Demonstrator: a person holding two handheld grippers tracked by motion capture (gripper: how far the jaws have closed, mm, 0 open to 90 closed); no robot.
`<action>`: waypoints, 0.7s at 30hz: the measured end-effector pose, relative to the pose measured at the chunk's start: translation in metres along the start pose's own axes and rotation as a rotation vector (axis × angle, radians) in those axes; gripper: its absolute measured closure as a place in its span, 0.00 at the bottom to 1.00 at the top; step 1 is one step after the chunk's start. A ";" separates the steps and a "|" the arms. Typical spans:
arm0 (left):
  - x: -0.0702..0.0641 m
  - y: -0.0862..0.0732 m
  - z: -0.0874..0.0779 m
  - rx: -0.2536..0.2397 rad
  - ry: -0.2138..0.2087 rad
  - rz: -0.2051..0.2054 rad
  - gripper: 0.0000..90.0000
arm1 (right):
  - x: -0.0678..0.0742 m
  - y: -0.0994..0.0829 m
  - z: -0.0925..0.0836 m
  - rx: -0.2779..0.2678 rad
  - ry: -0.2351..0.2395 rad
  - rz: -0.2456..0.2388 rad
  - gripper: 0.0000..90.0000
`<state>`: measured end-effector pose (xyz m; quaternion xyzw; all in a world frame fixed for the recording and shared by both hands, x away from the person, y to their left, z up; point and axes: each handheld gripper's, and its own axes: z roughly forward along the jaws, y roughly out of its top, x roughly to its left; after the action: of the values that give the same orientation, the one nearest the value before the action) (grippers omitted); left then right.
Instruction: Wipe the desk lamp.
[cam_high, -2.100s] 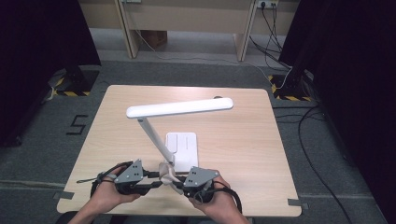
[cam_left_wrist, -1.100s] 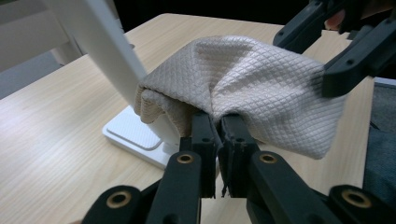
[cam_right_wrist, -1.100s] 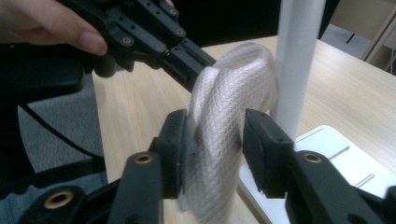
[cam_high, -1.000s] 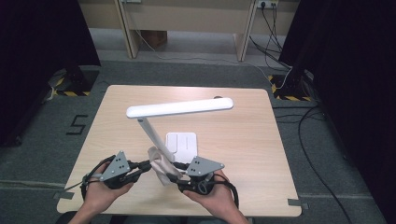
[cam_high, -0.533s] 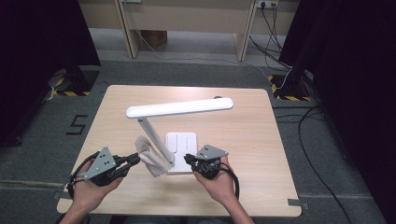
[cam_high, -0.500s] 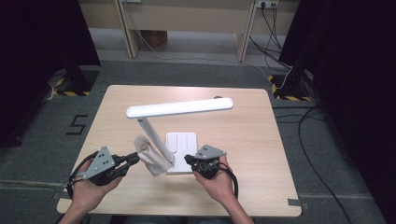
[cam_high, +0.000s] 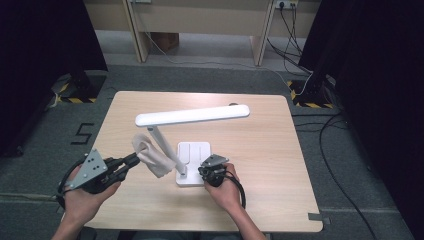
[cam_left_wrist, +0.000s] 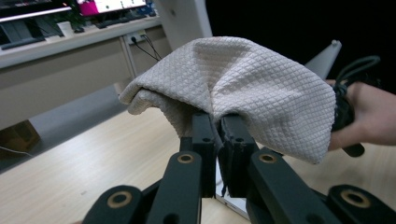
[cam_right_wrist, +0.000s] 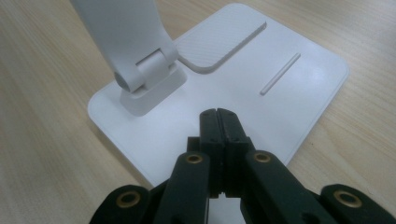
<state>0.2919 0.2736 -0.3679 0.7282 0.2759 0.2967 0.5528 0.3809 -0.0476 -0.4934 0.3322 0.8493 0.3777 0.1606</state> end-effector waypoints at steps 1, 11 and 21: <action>0.003 0.004 -0.003 -0.014 0.014 0.005 0.95 | 0.000 0.000 0.002 0.002 -0.004 0.002 1.00; 0.013 0.025 -0.011 -0.063 0.058 0.031 0.95 | -0.001 -0.002 0.009 0.012 -0.003 0.010 1.00; 0.020 0.040 -0.007 -0.089 0.091 0.024 0.95 | -0.002 -0.002 0.009 0.011 0.002 0.002 1.00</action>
<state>0.3030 0.2829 -0.3255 0.6920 0.2786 0.3479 0.5679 0.3857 -0.0452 -0.5010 0.3334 0.8511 0.3737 0.1576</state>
